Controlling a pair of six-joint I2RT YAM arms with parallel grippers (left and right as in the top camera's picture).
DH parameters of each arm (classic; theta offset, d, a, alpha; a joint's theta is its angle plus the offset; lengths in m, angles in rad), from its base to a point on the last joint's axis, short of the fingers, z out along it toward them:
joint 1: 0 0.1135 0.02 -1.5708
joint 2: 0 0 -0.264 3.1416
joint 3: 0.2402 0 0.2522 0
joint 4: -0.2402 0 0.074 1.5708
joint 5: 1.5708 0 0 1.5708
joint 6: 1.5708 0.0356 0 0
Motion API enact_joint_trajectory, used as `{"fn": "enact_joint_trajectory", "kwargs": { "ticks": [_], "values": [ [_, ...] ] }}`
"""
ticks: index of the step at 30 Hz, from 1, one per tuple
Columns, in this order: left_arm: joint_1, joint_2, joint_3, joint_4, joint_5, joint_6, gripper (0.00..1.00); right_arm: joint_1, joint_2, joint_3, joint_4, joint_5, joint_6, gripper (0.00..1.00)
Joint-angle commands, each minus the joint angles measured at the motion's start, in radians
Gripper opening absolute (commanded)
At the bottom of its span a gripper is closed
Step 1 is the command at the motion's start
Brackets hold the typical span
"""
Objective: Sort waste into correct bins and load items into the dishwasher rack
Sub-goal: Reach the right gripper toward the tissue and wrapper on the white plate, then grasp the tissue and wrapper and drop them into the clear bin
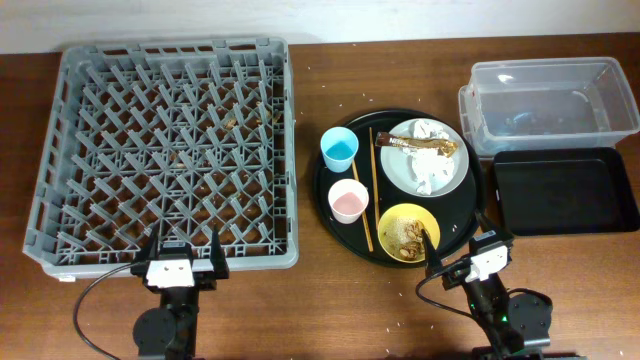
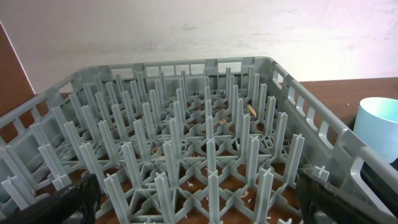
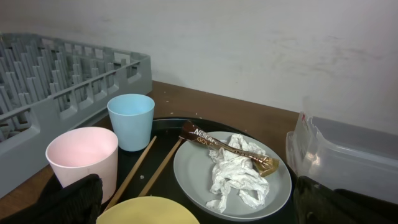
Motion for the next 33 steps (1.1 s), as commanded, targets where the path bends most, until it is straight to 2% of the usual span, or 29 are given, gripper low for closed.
{"fn": "enact_joint_trajectory", "kwargs": {
  "ticks": [1,10,12,13,15,16,17,18,20,21,23,24,26,28,29,31,33],
  "values": [
    [0.006,0.005,-0.005,0.0,0.014,0.012,1.0,0.008,-0.007,-0.01,-0.001,0.026,-0.008,0.98],
    [0.006,0.005,-0.005,0.0,0.015,0.012,1.0,0.008,-0.007,-0.01,0.012,0.014,-0.008,0.98],
    [0.006,0.005,-0.005,0.0,0.015,0.012,1.0,0.008,-0.007,-0.009,0.095,-0.055,-0.007,0.98],
    [0.006,0.005,-0.005,0.0,0.014,0.012,1.0,0.008,-0.007,0.039,0.151,-0.06,-0.008,0.98],
    [0.006,0.005,-0.005,0.0,0.015,0.012,1.0,0.008,0.046,0.131,0.138,-0.057,-0.008,0.98],
    [0.006,0.005,-0.005,0.0,0.014,0.012,1.0,0.008,0.117,0.192,0.121,-0.058,-0.008,0.99],
    [0.006,0.005,-0.005,0.0,0.014,0.012,1.0,0.008,0.282,0.314,0.078,-0.063,-0.008,0.98],
    [0.006,0.005,-0.005,0.0,0.014,0.012,1.0,0.008,0.35,0.367,0.058,-0.066,-0.008,0.98],
    [0.006,0.005,-0.005,0.0,0.015,0.012,1.0,0.008,0.597,0.577,-0.013,-0.084,-0.011,0.99],
    [0.006,0.005,-0.005,0.0,0.015,0.012,1.0,0.008,0.838,0.809,-0.125,-0.088,-0.013,0.98],
    [0.006,0.005,-0.005,0.0,0.015,0.012,1.0,0.008,1.154,1.146,-0.404,-0.086,-0.016,0.98],
    [0.006,0.005,-0.005,0.0,0.014,0.012,1.0,0.008,1.376,1.385,-0.635,-0.083,-0.056,0.99],
    [0.006,0.005,-0.005,0.0,0.014,0.012,1.0,0.008,1.65,1.634,-0.832,-0.047,-0.098,0.99],
    [0.006,0.005,-0.005,0.0,0.014,0.012,1.0,0.008,1.822,1.657,-0.826,-0.01,-0.101,0.98],
    [0.006,0.005,-0.005,0.0,0.015,0.012,1.0,0.008,1.869,1.657,-0.832,0.011,-0.123,0.98],
    [0.006,0.005,-0.005,0.0,0.014,0.012,1.0,0.008,1.978,1.656,-0.846,0.145,-0.132,0.92],
    [0.006,0.005,-0.005,0.0,0.014,0.012,1.0,0.008,2.074,1.656,-0.85,0.195,-0.144,0.93]
  ]
}}
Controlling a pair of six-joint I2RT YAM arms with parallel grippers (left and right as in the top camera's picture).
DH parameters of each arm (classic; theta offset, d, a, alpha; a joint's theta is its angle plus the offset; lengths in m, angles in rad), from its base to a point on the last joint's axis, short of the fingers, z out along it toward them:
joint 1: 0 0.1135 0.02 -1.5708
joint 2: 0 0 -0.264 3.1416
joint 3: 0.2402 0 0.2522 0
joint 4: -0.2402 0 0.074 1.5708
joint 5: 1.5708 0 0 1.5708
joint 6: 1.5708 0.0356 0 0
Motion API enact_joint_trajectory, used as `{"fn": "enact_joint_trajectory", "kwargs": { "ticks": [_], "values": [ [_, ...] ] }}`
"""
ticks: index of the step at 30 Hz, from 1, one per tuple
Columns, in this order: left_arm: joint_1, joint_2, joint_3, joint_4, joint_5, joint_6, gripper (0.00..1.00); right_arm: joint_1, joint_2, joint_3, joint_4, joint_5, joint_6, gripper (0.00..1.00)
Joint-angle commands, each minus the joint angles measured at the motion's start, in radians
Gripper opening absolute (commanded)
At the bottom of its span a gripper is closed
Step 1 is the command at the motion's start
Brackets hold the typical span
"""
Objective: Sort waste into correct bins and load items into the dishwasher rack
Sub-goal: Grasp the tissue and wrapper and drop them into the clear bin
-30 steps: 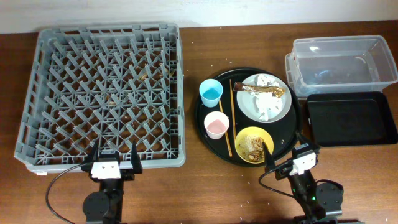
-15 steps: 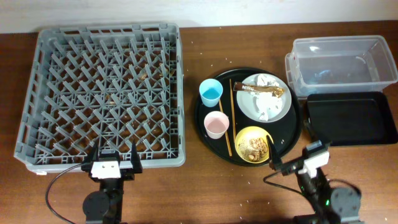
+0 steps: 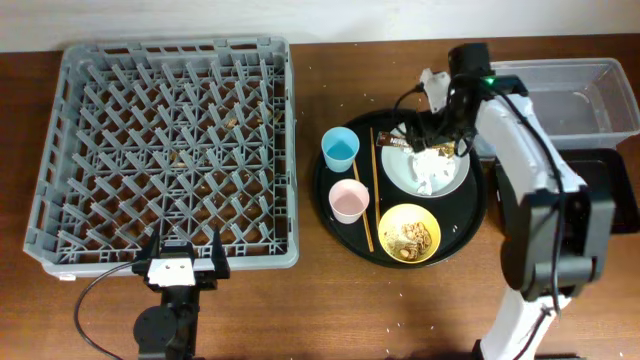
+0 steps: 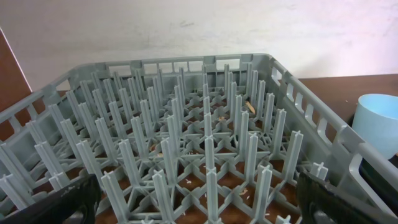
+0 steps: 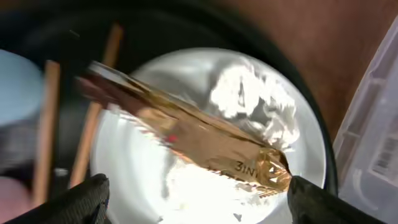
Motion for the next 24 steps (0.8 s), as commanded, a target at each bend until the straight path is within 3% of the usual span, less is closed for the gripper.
{"fn": "enact_joint_trajectory", "kwargs": {
  "ticks": [1,4,5,7,8,10,15,19,22,23,24],
  "values": [
    [0.005,-0.006,-0.005,0.001,0.007,0.012,1.0,0.005,0.122,0.013,0.0,0.091,-0.021,0.94],
    [0.005,-0.006,-0.005,0.001,0.008,0.012,1.0,0.005,0.235,0.013,0.016,0.093,-0.02,0.95],
    [0.005,-0.006,-0.005,0.001,0.007,0.012,1.0,0.005,0.247,0.012,0.015,0.093,-0.02,0.88],
    [0.005,-0.006,-0.005,0.001,0.008,0.012,1.0,0.005,0.251,0.011,0.006,0.092,-0.017,0.09],
    [0.005,-0.006,-0.005,0.001,0.007,0.012,1.0,0.005,0.244,0.014,-0.004,0.085,-0.013,0.04],
    [0.005,-0.006,-0.005,0.0,0.007,0.012,1.0,0.005,0.187,0.069,-0.051,0.085,0.064,0.04],
    [0.005,-0.006,-0.005,0.0,0.008,0.012,1.0,-0.103,0.012,0.505,-0.323,0.118,0.304,0.04],
    [0.005,-0.006,-0.005,0.001,0.007,0.012,1.0,-0.365,0.024,0.514,-0.22,0.12,0.536,0.04],
    [0.005,-0.006,-0.005,0.001,0.007,0.012,1.0,-0.427,0.117,0.488,-0.069,0.119,0.613,0.05],
    [0.005,-0.006,-0.005,0.0,0.008,0.012,1.0,-0.421,0.169,0.488,-0.025,0.117,0.613,0.36],
    [0.005,-0.006,-0.005,0.001,0.008,0.012,1.0,-0.419,0.184,0.488,-0.017,0.112,0.612,0.47]
  ]
}}
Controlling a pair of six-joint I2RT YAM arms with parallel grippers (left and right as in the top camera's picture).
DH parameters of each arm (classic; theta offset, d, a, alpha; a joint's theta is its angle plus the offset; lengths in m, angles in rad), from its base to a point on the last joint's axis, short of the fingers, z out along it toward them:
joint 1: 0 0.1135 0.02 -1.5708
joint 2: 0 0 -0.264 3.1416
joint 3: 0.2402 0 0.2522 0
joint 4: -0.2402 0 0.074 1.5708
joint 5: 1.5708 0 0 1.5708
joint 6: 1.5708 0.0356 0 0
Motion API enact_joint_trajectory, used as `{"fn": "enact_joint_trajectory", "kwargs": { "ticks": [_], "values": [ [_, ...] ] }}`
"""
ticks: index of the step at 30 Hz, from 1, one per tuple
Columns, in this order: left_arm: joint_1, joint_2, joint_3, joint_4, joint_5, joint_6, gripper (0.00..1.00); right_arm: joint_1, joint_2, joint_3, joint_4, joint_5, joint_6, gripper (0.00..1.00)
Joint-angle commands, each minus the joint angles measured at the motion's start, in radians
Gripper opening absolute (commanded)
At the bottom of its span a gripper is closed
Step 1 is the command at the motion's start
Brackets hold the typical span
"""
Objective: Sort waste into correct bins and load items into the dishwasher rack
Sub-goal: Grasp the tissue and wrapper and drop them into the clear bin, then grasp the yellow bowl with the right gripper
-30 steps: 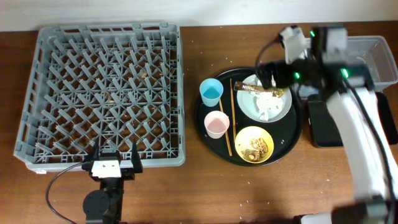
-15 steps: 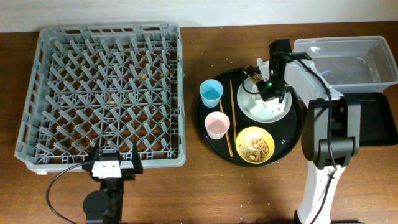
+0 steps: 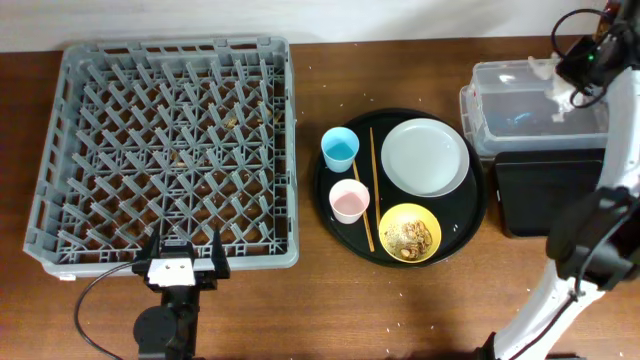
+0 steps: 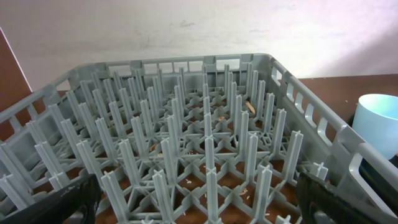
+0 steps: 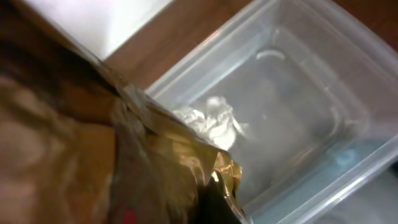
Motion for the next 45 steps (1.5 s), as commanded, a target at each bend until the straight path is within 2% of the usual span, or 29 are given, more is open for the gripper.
{"fn": "enact_joint_trajectory", "kwargs": {
  "ticks": [1,2,3,4,6,7,9,11,12,14,17,24,27,28,29,30,33,37,41,45],
  "values": [
    [0.005,-0.006,-0.005,0.001,0.007,0.012,1.0,0.017,0.063,-0.006,0.018,0.001,0.022,0.7],
    [0.005,-0.006,-0.005,0.001,0.007,0.012,1.0,0.018,0.056,-0.001,0.026,-0.039,0.018,0.86],
    [0.005,-0.006,-0.005,0.001,0.008,0.012,1.0,0.015,0.039,0.023,0.02,-0.156,-0.055,0.87],
    [0.005,-0.006,-0.005,0.0,0.008,0.012,1.0,0.019,-0.01,0.057,-0.032,-0.296,-0.117,0.87],
    [0.005,-0.006,-0.005,0.0,0.007,0.012,1.0,0.064,-0.137,0.087,-0.201,-0.395,-0.117,0.84],
    [0.005,-0.006,-0.005,0.001,0.007,0.012,1.0,0.1,-0.188,0.087,-0.288,-0.391,-0.117,0.84],
    [0.005,-0.006,-0.005,0.0,0.007,0.012,1.0,0.213,-0.244,0.087,-0.499,-0.326,-0.112,0.72],
    [0.005,-0.006,-0.005,0.001,0.008,0.012,1.0,0.345,-0.235,0.025,-0.602,-0.264,-0.112,0.72],
    [0.005,-0.006,-0.005,0.0,0.008,0.012,1.0,0.408,-0.235,-0.045,-0.597,-0.264,-0.112,0.71],
    [0.005,-0.006,-0.005,0.001,0.007,0.012,1.0,0.522,-0.235,-0.218,-0.533,-0.249,-0.102,0.63],
    [0.005,-0.006,-0.005,0.001,0.008,0.012,1.0,0.654,-0.235,-0.559,-0.304,-0.248,0.006,0.6],
    [0.005,-0.006,-0.005,0.001,0.007,0.012,1.0,0.669,-0.235,-0.874,-0.081,-0.2,0.091,0.52],
    [0.005,-0.006,-0.005,0.0,0.007,0.012,1.0,0.666,-0.235,-0.89,-0.057,-0.204,0.105,0.51],
    [0.005,-0.006,-0.005,0.001,0.007,0.012,1.0,0.666,-0.236,-0.888,-0.058,-0.204,0.105,0.47],
    [0.005,-0.006,-0.005,0.001,0.008,0.012,0.99,0.666,-0.236,-0.873,-0.071,-0.201,0.097,0.39],
    [0.005,-0.006,-0.005,0.001,0.007,0.012,1.0,0.658,-0.236,-0.802,-0.143,-0.2,0.066,0.35],
    [0.005,-0.006,-0.005,0.001,0.008,0.012,1.0,0.66,-0.24,-0.689,-0.237,-0.2,0.019,0.35],
    [0.005,-0.006,-0.005,0.001,0.008,0.012,1.0,0.66,-0.239,-0.661,-0.268,-0.172,-0.001,0.36],
    [0.005,-0.006,-0.005,0.001,0.008,0.012,1.0,0.678,-0.239,-0.672,-0.251,-0.168,0.019,0.36],
    [0.005,-0.006,-0.005,0.001,0.007,0.012,1.0,0.789,-0.239,-0.662,-0.19,-0.182,-0.007,0.36]
  ]
}}
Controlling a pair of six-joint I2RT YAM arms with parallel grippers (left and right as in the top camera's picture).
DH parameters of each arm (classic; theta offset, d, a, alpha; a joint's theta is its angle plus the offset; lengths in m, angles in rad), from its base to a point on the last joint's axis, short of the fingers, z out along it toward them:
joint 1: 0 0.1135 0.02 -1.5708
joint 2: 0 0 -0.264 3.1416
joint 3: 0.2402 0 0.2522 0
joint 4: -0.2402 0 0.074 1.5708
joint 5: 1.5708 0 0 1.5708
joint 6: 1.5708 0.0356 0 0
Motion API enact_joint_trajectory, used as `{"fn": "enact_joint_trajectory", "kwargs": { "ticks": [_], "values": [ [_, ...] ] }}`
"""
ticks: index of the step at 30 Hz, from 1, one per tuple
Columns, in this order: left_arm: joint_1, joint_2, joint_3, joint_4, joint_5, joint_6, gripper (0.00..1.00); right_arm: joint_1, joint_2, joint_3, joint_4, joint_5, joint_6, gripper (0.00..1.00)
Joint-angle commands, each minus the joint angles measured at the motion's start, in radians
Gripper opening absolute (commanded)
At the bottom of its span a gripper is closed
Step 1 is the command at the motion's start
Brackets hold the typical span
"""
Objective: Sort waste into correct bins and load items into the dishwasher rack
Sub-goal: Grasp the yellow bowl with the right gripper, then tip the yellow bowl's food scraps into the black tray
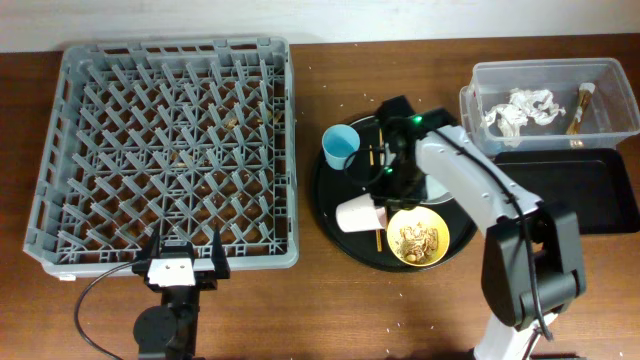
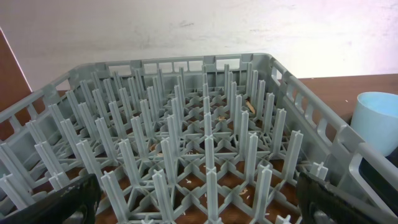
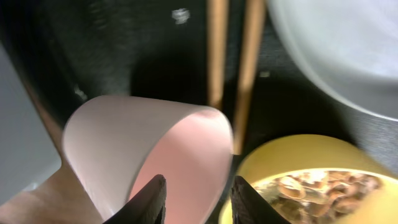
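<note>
My right gripper (image 1: 384, 204) (image 3: 198, 194) is low over the black tray (image 1: 343, 245), shut on the pink cup (image 1: 357, 214) (image 3: 149, 149). The cup is tipped on its side with its mouth toward the camera. Beside it are the yellow bowl of scraps (image 1: 418, 237) (image 3: 298, 180), two chopsticks (image 3: 217, 50), the bare white plate (image 3: 348, 50) and the blue cup (image 1: 340, 148) (image 2: 373, 121). The grey dishwasher rack (image 1: 170, 150) (image 2: 186, 124) holds no dishes. My left gripper (image 1: 186, 258) (image 2: 194, 186) rests open at the rack's near edge.
A clear bin (image 1: 545, 105) at the back right holds a crumpled napkin (image 1: 515, 108) and the brown wrapper (image 1: 580, 108). A black bin (image 1: 570, 195) sits in front of it. Crumbs lie on the wooden table.
My right gripper was over the clear bin with the wrapper in it. The wrapper now lies in the bin, and the gripper is on the tray, shut on the pink cup, which has tipped over.
Both arms were parked at the near edge, with napkin and wrapper on the white plate. Then my right gripper hung over the plate. Then the plate was bare, the napkin in the clear bin, the wrapper held above it. Now it holds the pink cup.
</note>
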Motion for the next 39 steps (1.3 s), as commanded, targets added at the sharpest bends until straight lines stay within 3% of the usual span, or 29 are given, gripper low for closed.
{"fn": "enact_joint_trajectory", "kwargs": {
  "ticks": [1,8,14,18,23,28,33,35,36,39],
  "values": [
    [0.005,-0.006,-0.005,0.0,0.007,0.012,1.0,0.062,-0.006,0.04,0.01,-0.003,-0.021,0.36],
    [0.005,-0.006,-0.005,0.0,0.008,0.012,1.0,0.069,-0.006,0.189,-0.085,-0.082,-0.126,0.36],
    [0.005,-0.006,-0.005,0.0,0.007,0.012,1.0,0.068,-0.006,0.193,-0.112,-0.045,-0.151,0.36],
    [0.005,-0.006,-0.005,0.0,0.008,0.012,1.0,-0.007,-0.006,0.192,-0.183,-0.021,-0.114,0.36],
    [0.005,-0.006,-0.005,0.0,0.008,0.012,1.0,0.003,-0.005,0.068,-0.2,0.079,-0.127,0.36],
    [0.005,-0.006,-0.005,0.001,0.008,0.012,1.0,0.068,-0.005,-0.094,-0.091,0.16,-0.148,0.36],
    [0.005,-0.006,-0.005,0.001,0.007,0.012,1.0,0.069,-0.005,-0.196,0.014,0.197,-0.148,0.25],
    [0.005,-0.006,-0.005,0.001,0.007,0.012,1.0,0.069,-0.005,-0.204,0.026,0.197,-0.148,0.08],
    [0.005,-0.006,-0.005,0.001,0.008,0.012,1.0,0.069,-0.005,-0.202,0.029,0.196,-0.148,0.04],
    [0.005,-0.006,-0.005,0.001,0.008,0.012,1.0,0.068,-0.006,-0.158,-0.01,0.197,-0.149,0.04]
  ]
}}
